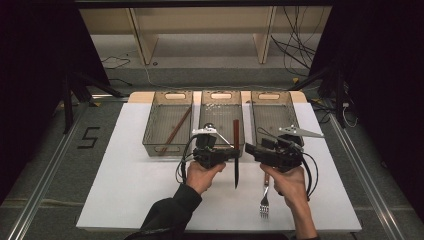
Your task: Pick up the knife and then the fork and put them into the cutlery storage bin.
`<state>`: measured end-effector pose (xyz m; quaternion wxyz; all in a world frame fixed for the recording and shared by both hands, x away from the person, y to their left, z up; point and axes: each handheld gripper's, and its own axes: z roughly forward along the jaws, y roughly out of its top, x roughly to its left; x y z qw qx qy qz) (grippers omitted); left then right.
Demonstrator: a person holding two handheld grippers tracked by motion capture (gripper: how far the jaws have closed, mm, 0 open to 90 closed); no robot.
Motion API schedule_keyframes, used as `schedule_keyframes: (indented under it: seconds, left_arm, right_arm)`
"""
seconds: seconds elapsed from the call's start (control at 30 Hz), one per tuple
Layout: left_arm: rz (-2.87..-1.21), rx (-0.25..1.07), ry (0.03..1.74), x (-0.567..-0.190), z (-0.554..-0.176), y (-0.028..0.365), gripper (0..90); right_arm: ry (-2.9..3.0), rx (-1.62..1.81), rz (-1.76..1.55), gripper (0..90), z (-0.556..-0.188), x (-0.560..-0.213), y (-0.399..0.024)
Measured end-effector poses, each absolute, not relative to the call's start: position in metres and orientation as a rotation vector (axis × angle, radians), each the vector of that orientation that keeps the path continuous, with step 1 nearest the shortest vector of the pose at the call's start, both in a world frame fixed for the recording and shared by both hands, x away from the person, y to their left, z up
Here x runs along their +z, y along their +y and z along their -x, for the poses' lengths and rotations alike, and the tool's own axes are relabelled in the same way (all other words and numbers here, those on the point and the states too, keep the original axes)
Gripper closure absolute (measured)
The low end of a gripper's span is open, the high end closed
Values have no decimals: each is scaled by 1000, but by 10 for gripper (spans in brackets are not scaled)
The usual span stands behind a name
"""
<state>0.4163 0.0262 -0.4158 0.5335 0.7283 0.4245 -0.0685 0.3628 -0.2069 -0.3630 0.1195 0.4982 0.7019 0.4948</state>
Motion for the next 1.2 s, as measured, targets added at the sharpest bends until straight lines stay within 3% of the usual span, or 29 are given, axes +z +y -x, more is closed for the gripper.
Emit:
schedule_keyframes:
  seconds: [0.37, 0.73, 1.2]
  left_arm:
    - [-1770, -104, 964, -380, -457, -4, 804]
    - [-1765, -83, 980, -360, -498, -35, 804]
    - [-1738, -71, 1016, -350, -531, -64, 803]
  right_arm:
    - [2043, 1396, -1373, 248, -338, -377, -236]
    - [2054, 1416, -1311, 211, -279, -416, -258]
    - [2090, 1375, -1311, 212, -272, -424, -255]
